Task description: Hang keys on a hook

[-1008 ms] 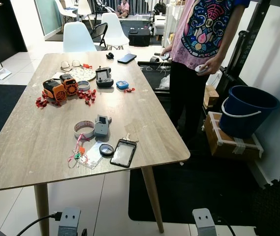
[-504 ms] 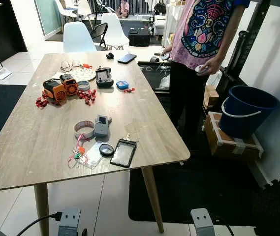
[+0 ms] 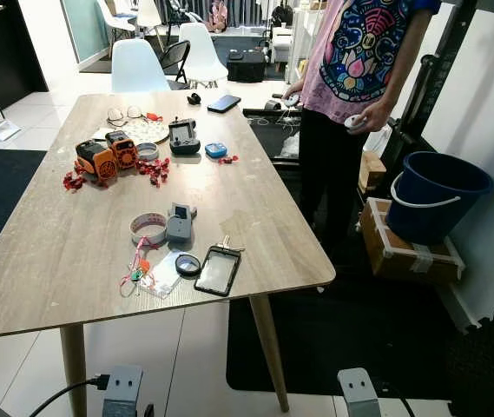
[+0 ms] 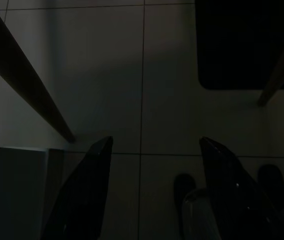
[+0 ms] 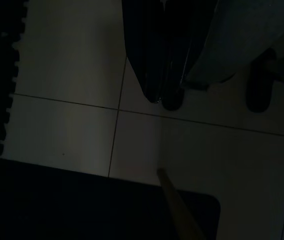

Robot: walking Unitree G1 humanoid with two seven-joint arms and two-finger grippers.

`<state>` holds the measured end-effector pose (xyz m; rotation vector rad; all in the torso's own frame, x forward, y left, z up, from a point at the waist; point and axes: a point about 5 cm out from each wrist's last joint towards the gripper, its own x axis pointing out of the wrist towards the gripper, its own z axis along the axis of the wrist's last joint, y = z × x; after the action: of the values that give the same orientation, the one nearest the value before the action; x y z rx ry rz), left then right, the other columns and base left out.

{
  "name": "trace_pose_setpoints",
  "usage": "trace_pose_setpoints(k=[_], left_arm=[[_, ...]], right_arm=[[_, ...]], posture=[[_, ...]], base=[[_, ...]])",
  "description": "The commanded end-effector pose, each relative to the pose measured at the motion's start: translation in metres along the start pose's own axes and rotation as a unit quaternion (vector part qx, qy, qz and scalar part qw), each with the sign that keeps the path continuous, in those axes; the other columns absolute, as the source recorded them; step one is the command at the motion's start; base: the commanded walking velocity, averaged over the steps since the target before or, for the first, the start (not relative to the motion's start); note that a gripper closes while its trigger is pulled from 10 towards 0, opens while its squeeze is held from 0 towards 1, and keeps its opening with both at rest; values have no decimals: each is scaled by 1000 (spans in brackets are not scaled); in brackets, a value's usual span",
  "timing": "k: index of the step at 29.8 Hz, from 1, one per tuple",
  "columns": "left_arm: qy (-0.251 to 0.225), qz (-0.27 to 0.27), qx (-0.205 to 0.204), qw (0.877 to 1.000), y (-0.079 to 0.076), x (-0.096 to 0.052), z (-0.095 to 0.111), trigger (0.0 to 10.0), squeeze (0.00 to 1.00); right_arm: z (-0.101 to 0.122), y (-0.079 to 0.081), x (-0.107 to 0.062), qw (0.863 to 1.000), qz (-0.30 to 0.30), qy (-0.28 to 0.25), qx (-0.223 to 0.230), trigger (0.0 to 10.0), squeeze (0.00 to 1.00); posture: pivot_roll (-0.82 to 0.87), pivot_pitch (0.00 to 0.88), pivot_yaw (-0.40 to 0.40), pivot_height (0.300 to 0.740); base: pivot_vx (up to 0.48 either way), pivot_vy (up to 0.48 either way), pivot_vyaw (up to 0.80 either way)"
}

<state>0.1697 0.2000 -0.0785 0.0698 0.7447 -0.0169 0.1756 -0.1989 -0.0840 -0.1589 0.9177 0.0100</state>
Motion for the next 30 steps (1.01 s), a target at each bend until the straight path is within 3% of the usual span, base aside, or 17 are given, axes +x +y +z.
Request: trace_pose_setpoints(k=[1, 30], left_arm=[[6, 0, 1, 1000, 0, -1, -2, 10000, 0], [18, 1, 0, 1000, -3, 0, -5, 10000, 0]], right_arm=[[-2, -1, 0, 1000, 1, 8, -4, 10000, 0], [4, -1, 1, 1000, 2, -3, -7, 10000, 0]], posture=[[18, 0, -10, 740], [19, 0, -12, 740]], base=[[0, 0, 0], [0, 0, 0]])
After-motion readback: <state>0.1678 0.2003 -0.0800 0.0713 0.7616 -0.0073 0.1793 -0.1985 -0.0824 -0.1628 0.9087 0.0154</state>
